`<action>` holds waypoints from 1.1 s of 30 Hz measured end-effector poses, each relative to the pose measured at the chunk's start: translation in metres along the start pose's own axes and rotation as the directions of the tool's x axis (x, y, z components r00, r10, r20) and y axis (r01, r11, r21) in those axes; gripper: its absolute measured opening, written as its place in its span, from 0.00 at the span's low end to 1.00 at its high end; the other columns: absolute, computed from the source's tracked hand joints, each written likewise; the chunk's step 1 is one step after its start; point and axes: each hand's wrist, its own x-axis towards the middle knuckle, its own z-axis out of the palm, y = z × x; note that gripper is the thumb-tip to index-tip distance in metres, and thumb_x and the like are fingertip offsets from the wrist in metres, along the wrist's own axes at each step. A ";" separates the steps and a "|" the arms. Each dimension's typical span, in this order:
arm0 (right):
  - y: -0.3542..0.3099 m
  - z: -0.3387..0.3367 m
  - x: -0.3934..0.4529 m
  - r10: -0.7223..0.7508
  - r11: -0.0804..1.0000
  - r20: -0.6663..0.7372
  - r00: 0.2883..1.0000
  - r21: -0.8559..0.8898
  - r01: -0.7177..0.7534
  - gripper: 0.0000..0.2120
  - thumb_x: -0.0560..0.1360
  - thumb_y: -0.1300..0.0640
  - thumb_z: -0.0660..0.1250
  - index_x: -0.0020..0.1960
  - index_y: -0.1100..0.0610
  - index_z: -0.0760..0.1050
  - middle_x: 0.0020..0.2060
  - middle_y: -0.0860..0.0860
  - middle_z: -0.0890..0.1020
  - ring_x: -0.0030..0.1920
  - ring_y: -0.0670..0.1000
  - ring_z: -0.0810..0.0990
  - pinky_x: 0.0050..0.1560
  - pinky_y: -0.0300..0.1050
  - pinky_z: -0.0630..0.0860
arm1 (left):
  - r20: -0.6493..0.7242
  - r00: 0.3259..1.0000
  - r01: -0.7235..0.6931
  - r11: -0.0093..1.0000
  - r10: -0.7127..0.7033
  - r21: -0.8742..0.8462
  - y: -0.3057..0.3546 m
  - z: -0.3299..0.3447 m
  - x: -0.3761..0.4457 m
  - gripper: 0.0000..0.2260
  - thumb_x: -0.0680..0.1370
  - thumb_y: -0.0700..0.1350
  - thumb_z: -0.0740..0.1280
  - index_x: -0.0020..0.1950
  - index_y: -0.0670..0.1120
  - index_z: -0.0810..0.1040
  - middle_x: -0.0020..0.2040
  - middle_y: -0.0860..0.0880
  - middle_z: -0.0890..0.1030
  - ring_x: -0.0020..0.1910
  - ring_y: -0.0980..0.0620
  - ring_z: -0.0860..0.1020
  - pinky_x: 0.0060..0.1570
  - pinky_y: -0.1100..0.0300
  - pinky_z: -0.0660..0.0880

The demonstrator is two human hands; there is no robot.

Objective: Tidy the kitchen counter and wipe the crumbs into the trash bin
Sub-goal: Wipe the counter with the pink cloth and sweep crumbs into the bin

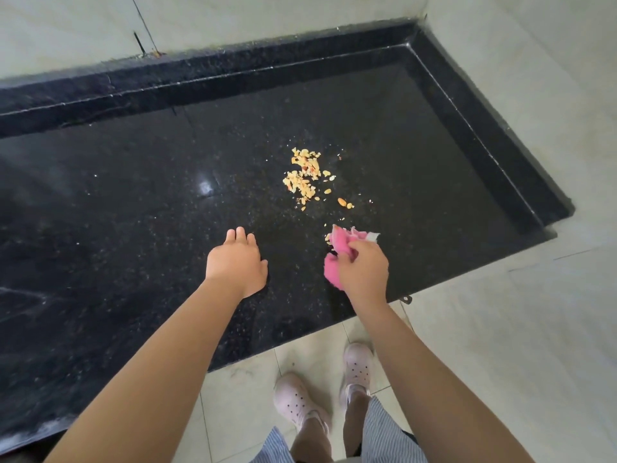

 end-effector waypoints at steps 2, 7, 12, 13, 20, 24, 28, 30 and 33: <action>-0.013 0.003 0.012 0.010 0.996 -0.034 0.999 0.086 -0.007 0.11 0.77 0.60 0.60 0.48 0.62 0.80 0.50 0.57 0.79 0.42 0.49 0.72 0.38 0.33 0.59 | 0.002 1.000 0.004 1.000 -0.004 0.007 0.000 -0.001 0.000 0.22 0.81 0.53 0.52 0.71 0.41 0.61 0.72 0.44 0.61 0.71 0.47 0.63 0.52 0.55 0.74; -0.015 -0.048 0.032 -0.111 0.993 -0.157 0.981 0.028 0.117 0.10 0.75 0.62 0.62 0.50 0.63 0.80 0.48 0.58 0.82 0.46 0.54 0.76 0.40 0.36 0.62 | 0.031 0.999 -0.023 0.997 0.021 0.076 -0.002 -0.009 0.003 0.22 0.81 0.53 0.53 0.70 0.41 0.63 0.68 0.44 0.65 0.68 0.47 0.66 0.51 0.55 0.73; -0.006 -0.091 0.079 -0.082 0.988 -0.157 0.984 -0.142 0.060 0.12 0.75 0.62 0.62 0.57 0.62 0.78 0.55 0.58 0.80 0.56 0.58 0.77 0.53 0.42 0.69 | 0.053 0.998 -0.036 0.994 0.031 0.099 -0.001 -0.010 0.004 0.25 0.81 0.53 0.51 0.73 0.39 0.59 0.74 0.42 0.59 0.73 0.45 0.60 0.57 0.54 0.73; -0.004 -0.089 0.090 -0.057 0.979 -0.125 0.991 -0.200 0.031 0.12 0.75 0.60 0.62 0.57 0.61 0.78 0.55 0.59 0.80 0.56 0.59 0.77 0.52 0.43 0.70 | 0.048 0.998 -0.032 0.995 0.028 0.091 -0.001 -0.009 0.005 0.25 0.81 0.53 0.51 0.74 0.39 0.58 0.75 0.42 0.57 0.74 0.45 0.59 0.57 0.54 0.73; -0.009 -0.033 0.074 -0.041 0.896 0.070 0.997 -0.440 0.068 0.16 0.75 0.59 0.63 0.63 0.57 0.73 0.58 0.59 0.75 0.54 0.60 0.77 0.44 0.43 0.71 | 0.060 0.997 -0.051 0.993 0.045 0.104 -0.002 -0.010 0.006 0.26 0.82 0.53 0.51 0.75 0.38 0.56 0.76 0.41 0.54 0.75 0.44 0.57 0.59 0.54 0.72; -0.021 -0.025 0.049 -0.104 0.957 0.210 0.972 -0.244 0.155 0.16 0.78 0.58 0.60 0.65 0.54 0.73 0.58 0.55 0.78 0.56 0.55 0.77 0.54 0.44 0.72 | 0.087 0.995 -0.062 0.992 0.053 0.114 -0.003 -0.012 0.005 0.26 0.81 0.53 0.52 0.74 0.39 0.58 0.75 0.41 0.58 0.74 0.44 0.60 0.59 0.53 0.72; -0.019 -0.060 0.049 -0.166 0.980 0.030 0.986 -0.103 0.168 0.13 0.77 0.62 0.61 0.60 0.61 0.77 0.54 0.56 0.81 0.55 0.55 0.78 0.53 0.41 0.70 | 0.097 0.991 -0.100 0.991 0.091 0.092 -0.014 -0.027 0.011 0.20 0.81 0.52 0.53 0.64 0.43 0.74 0.56 0.46 0.77 0.54 0.47 0.77 0.46 0.56 0.73; -0.021 -0.080 0.062 -0.194 0.976 -0.008 0.981 -0.104 0.192 0.12 0.76 0.63 0.61 0.58 0.62 0.78 0.53 0.57 0.81 0.54 0.55 0.77 0.48 0.36 0.66 | 0.092 0.992 -0.088 0.996 0.086 0.024 -0.019 -0.041 0.019 0.18 0.81 0.51 0.54 0.57 0.43 0.78 0.44 0.49 0.76 0.43 0.48 0.74 0.40 0.58 0.70; -0.032 -0.099 0.101 -0.255 0.962 -0.001 0.967 -0.099 0.253 0.13 0.76 0.64 0.63 0.59 0.62 0.77 0.56 0.57 0.81 0.56 0.55 0.77 0.51 0.35 0.67 | -0.021 0.999 -0.028 0.995 0.026 -0.095 -0.023 -0.057 0.041 0.17 0.81 0.50 0.53 0.60 0.43 0.76 0.50 0.48 0.77 0.51 0.45 0.77 0.44 0.56 0.73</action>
